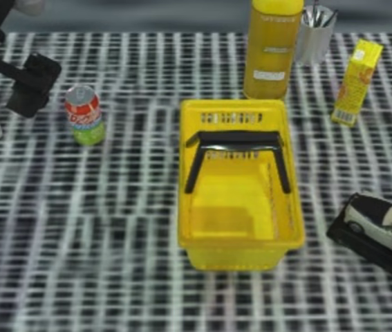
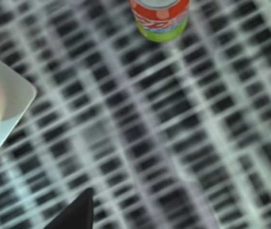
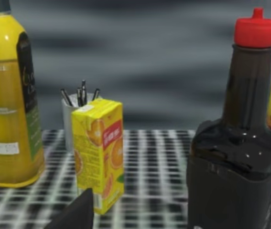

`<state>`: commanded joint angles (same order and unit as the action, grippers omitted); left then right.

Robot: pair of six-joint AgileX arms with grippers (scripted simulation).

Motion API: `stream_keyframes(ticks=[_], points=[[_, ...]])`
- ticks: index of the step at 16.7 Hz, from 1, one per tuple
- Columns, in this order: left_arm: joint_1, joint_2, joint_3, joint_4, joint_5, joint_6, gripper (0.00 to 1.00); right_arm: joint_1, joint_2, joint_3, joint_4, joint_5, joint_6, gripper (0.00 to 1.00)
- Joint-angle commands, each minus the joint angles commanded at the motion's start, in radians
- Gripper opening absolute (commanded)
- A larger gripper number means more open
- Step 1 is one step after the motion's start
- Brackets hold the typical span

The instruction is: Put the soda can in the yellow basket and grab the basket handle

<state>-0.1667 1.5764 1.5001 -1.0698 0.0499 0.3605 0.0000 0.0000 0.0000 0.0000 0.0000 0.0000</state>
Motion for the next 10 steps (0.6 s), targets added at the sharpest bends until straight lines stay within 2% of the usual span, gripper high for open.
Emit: stream_keyframes(ticks=[5, 10], points=[[-0.025, 0.516, 0.555, -0.303, -0.008, 0.119, 1.0, 0.0, 0.0, 0.0, 0.0, 0.0, 0.0, 1.0], [-0.032, 0.921, 1.034, -0.507, -0.023, 0.21, 1.0, 0.0, 0.0, 0.0, 0.0, 0.0, 0.0, 1.0]])
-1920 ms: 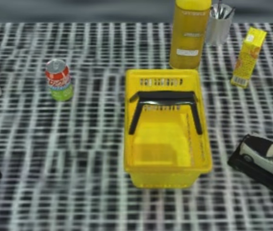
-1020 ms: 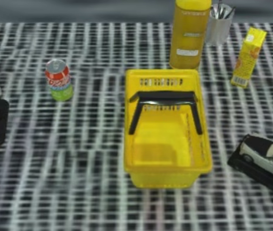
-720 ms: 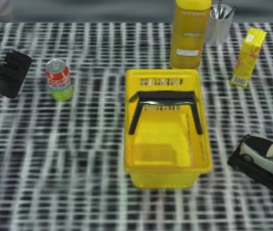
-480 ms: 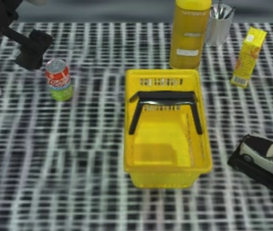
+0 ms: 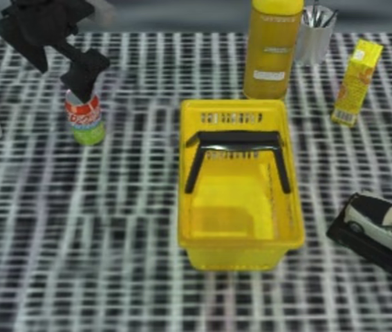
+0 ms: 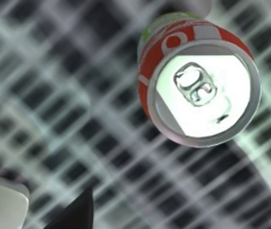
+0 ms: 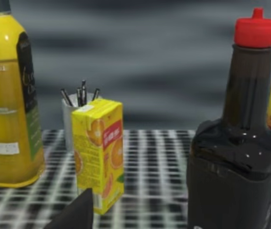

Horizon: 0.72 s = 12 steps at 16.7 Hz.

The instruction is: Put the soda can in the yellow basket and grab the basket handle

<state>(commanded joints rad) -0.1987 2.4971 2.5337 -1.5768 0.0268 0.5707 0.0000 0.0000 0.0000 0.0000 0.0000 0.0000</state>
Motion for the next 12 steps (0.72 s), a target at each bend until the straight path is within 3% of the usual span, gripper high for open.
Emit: stream_keyframes(ticks=[5, 12], points=[[0.003, 0.238, 0.306, -0.098, -0.013, 0.052, 1.0, 0.0, 0.0, 0.0, 0.0, 0.0, 0.0, 1.0], [0.004, 0.286, 0.369, -0.115, -0.016, 0.063, 1.0, 0.0, 0.0, 0.0, 0.0, 0.0, 0.0, 1.0]])
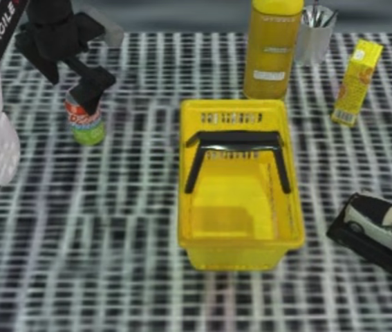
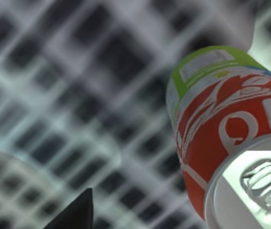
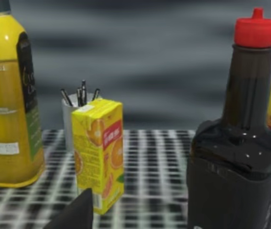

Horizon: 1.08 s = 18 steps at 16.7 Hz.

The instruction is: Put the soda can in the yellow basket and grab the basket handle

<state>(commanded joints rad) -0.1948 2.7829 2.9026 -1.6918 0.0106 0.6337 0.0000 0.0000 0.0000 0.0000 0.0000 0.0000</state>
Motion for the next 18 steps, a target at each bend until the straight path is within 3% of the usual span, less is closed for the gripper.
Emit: stream_keyframes(ticks=[5, 12, 18], points=[[0.001, 0.056, 0.072, -0.022, 0.001, 0.0, 1.0, 0.0, 0.0, 0.0, 0.0, 0.0, 0.0, 1.0], [0.0, 0.291, 0.43, -0.136, 0.004, 0.001, 1.0, 0.0, 0.0, 0.0, 0.0, 0.0, 0.0, 1.0], [0.0, 0.327, 0.477, -0.151, 0.005, 0.001, 1.0, 0.0, 0.0, 0.0, 0.0, 0.0, 0.0, 1.0]])
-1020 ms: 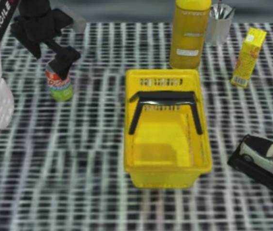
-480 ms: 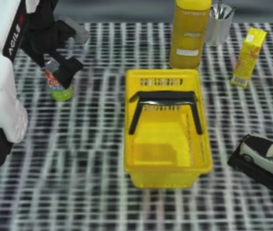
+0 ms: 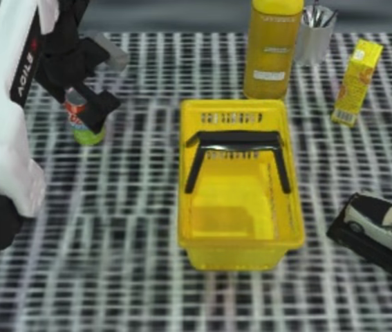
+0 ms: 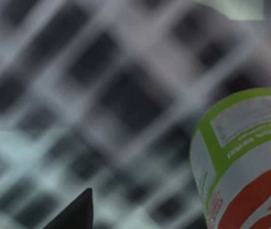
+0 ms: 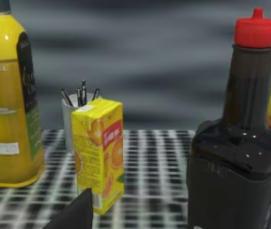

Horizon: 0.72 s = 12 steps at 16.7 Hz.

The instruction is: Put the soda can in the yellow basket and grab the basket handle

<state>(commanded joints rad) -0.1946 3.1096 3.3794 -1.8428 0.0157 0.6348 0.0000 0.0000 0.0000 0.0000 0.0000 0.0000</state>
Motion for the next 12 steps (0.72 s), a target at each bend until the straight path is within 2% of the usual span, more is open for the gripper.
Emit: stream_keyframes(ticks=[12], points=[[0.0, 0.0, 0.0, 0.0, 0.0, 0.0, 0.1, 0.0, 0.0, 0.0, 0.0, 0.0, 0.0, 1.0]])
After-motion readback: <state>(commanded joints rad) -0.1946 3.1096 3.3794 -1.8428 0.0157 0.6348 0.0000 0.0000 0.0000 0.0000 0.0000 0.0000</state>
